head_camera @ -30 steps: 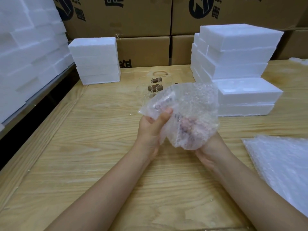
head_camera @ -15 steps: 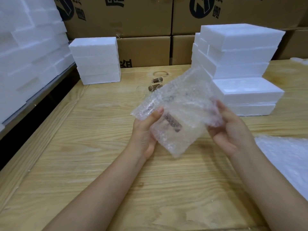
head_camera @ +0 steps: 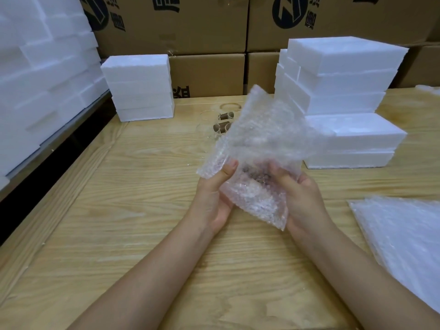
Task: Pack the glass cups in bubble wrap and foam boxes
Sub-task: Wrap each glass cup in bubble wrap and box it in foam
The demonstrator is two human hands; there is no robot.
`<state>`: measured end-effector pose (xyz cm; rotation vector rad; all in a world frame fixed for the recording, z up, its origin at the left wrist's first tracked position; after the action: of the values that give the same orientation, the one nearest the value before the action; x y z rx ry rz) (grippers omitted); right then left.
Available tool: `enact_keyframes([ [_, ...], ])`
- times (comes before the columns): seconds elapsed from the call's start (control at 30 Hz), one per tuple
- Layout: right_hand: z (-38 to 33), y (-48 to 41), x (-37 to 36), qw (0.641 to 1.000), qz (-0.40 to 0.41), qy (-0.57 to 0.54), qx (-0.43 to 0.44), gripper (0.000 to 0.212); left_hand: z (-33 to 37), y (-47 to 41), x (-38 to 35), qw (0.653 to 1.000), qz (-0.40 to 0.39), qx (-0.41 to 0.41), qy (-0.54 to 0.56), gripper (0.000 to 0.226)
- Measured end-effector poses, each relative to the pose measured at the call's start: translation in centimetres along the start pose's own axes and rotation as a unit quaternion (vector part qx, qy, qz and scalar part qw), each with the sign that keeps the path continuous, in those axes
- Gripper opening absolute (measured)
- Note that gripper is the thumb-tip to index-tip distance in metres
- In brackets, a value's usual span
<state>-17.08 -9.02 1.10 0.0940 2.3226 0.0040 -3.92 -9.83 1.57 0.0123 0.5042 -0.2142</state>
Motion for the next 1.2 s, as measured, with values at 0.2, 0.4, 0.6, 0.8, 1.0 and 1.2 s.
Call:
enact_keyframes([
  [0.2,-1.6,-1.5,1.1,0.998,0.032,-0.031,0.033,0.005,-0.4,-0.2,0.9,0.995,-0.003,0.035,-0.096,0.091],
  [0.4,-1.7,-1.9,1.3,0.998,0.026,0.0,0.051,0.007,0.0,-0.4,2.1,0.981,-0.042,0.051,-0.182,0.061],
  [0.6,-1.7,-2.7,1.6,0.991,0.066,0.083,0.078,0.019,0.1,-0.6,2.4,0.977,-0.1,0.054,-0.182,0.067],
  [0.8,-1.5,-3.0,1.8,0.987,0.074,0.135,0.052,0.018,-0.2,-0.7,2.7,0.957,-0.128,0.016,-0.26,0.07],
  [1.0,-1.6,-2.2,0.8,0.966,0.023,0.25,0.059,0.029,-0.2,-0.3,2.5,0.922,-0.13,-0.027,-0.364,0.069],
  [1.2,-1.3,-1.6,0.1,0.922,-0.053,0.377,0.077,0.028,-0.1,-0.3,2.2,0.906,-0.116,-0.054,-0.404,0.061],
])
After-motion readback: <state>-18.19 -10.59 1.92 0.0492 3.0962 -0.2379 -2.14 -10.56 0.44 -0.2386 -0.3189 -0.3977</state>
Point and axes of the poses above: each hand's wrist, its own y-axis away from the middle knuckle, its own x-axis out of the back of the hand, z = x × y, the point moved 3 cm from there along -y, towards the middle knuckle, and after that the axes turned 15 degrees about -y, right-handed, at the moved point
